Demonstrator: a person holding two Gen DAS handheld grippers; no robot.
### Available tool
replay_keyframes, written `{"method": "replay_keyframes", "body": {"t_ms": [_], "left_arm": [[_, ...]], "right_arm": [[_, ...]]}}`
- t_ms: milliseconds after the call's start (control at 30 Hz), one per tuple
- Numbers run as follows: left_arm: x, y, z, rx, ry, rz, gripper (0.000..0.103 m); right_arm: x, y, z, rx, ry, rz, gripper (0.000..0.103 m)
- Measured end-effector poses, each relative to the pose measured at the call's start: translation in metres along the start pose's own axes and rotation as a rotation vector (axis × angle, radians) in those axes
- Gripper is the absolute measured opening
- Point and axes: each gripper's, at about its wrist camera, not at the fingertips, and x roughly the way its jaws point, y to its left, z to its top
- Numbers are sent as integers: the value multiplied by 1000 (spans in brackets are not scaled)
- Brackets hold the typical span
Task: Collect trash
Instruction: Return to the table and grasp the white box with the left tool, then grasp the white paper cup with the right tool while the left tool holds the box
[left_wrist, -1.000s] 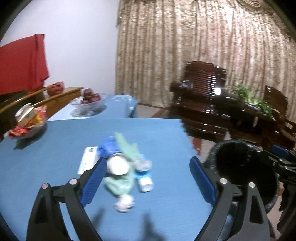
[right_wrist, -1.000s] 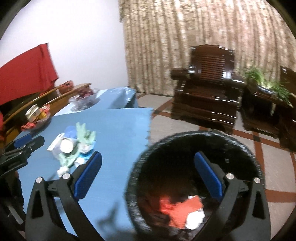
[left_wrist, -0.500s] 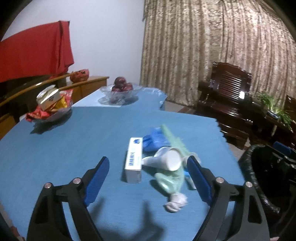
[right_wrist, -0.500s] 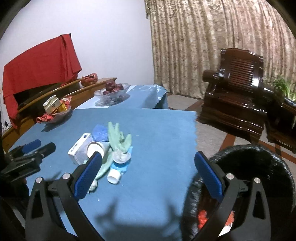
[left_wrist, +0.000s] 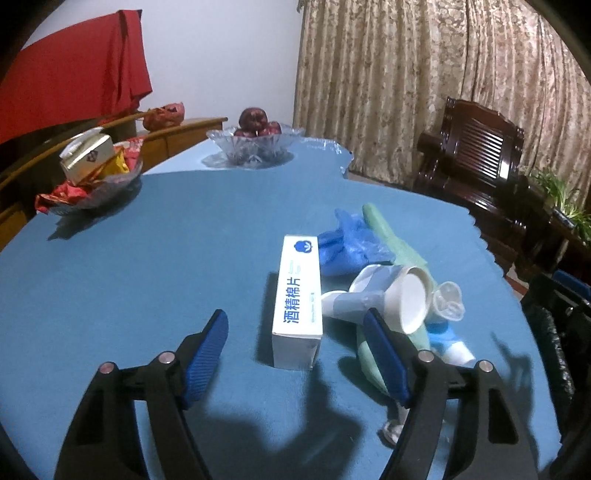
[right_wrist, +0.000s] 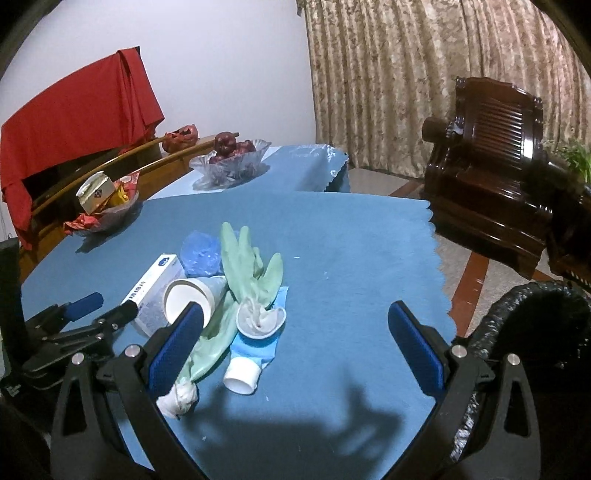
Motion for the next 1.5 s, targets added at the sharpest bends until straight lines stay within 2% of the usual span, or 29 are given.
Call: {"method": "replay_keyframes", "body": {"t_ms": [167, 267, 333, 367, 633, 1033, 1167, 1333, 1500], "left_arm": [[19, 2, -1, -3, 34, -6, 68], [29, 3, 0, -6, 57, -17, 57], [35, 5, 0, -15, 77, -39, 35], [38, 6, 1, -23, 87, -50, 31], [20, 20, 1, -45, 41, -31, 30], [-6, 62, -1, -73, 27, 66, 30], [-8, 70, -1, -81, 25, 80, 30], [-9, 74, -2, -88, 24, 81, 30], [-10, 73, -2, -93, 23, 78, 30]], "right_arm": [[12, 2, 1, -3, 11, 3, 97], [17, 5, 0, -11, 16, 6, 97], [20, 7, 0, -15, 19, 8, 97], [21, 8, 1, -16, 20, 10, 97], [28, 24, 2, -34, 25, 39, 97], [55, 78, 6, -90, 41, 137, 96], [71, 93, 5, -116, 70, 148, 84], [87, 105, 0, -148, 111, 141, 77], [93, 109, -6, -167, 138, 142, 58]]}}
